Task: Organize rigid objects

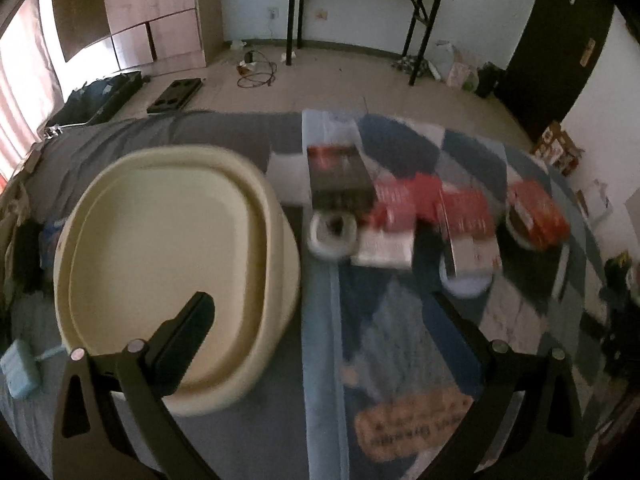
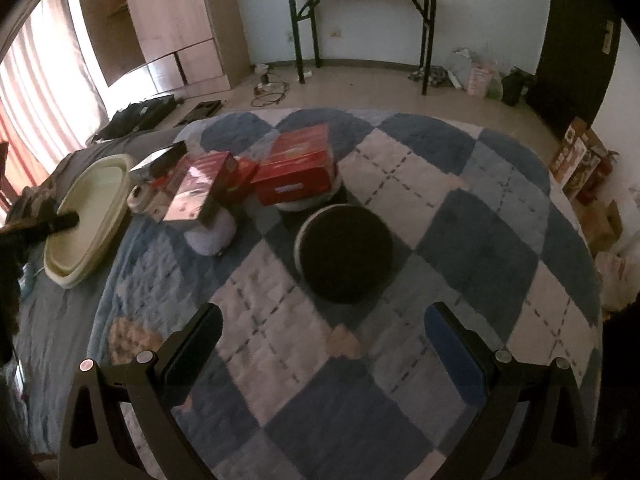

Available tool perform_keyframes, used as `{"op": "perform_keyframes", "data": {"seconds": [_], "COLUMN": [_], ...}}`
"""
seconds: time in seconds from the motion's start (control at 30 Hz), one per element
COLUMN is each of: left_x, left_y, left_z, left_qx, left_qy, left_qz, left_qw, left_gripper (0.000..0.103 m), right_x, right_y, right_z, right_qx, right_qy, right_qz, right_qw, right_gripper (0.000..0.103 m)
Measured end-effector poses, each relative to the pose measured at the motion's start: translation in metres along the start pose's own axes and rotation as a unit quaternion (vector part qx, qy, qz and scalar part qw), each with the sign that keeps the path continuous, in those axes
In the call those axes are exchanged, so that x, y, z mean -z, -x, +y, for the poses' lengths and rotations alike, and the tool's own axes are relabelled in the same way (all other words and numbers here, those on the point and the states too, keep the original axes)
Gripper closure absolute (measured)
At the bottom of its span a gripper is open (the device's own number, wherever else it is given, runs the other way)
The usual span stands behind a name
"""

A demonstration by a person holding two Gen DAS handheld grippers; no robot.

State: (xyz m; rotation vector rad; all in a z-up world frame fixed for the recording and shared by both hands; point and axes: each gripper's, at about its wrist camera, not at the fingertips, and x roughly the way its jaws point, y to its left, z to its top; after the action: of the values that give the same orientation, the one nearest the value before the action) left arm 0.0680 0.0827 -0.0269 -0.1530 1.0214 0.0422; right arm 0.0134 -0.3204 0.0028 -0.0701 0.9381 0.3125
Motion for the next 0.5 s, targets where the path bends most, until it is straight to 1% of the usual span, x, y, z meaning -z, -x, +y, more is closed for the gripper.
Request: {"op": "perform_keyframes", "data": {"seconds": [0.1,0.17,0.2,0.33,0.4,0.5], "left_x": [-0.032,-0.046,-0.057,-0.081,-0.090,-0.099], "left_y": [-0.013,-0.022,-0.032,-0.055,-0.065,-0.078], "left_z": [-0.002,-0.006,-0.012,-0.022,-0.025,-0.028], "left_qx": [-0.003,-0.004,-0.004,-0.005,-0.005,-0.018], "left_qy": [-0.008,-0.010,-0.014,-0.014,-0.016,-0.024], "left_qz": [0.005,0.012,0.025,0.038,0.042,0.046], "left_qw": [0.9999,0.9999,0.9996,0.9992,0.9990,0.9985], "left_gripper": [0.000,0.000,0.000,0.000,0.000,0.000], "right_x": [-0.001,-0.001,0.000,0.001,-0.002,-0.008], "right_y": [-0.009,-0.018,-0.023,-0.041,-0.048,-0.059], "right_z": [-0.004,-0.006,-0.007,-0.008,-0.008,-0.011], "right_qx": [0.003,0.007,0.010,0.016,0.022,0.022], "right_qy": [-0.004,-0.005,-0.006,-0.001,0.000,-0.012], "right_qz": [-0.002,-0.003,-0.001,0.003,-0.004,-0.015], "right_qw": [1.000,1.000,1.000,1.000,1.000,1.000], "right_gripper": [0.000,0.000,0.000,0.000,0.000,0.000]}}
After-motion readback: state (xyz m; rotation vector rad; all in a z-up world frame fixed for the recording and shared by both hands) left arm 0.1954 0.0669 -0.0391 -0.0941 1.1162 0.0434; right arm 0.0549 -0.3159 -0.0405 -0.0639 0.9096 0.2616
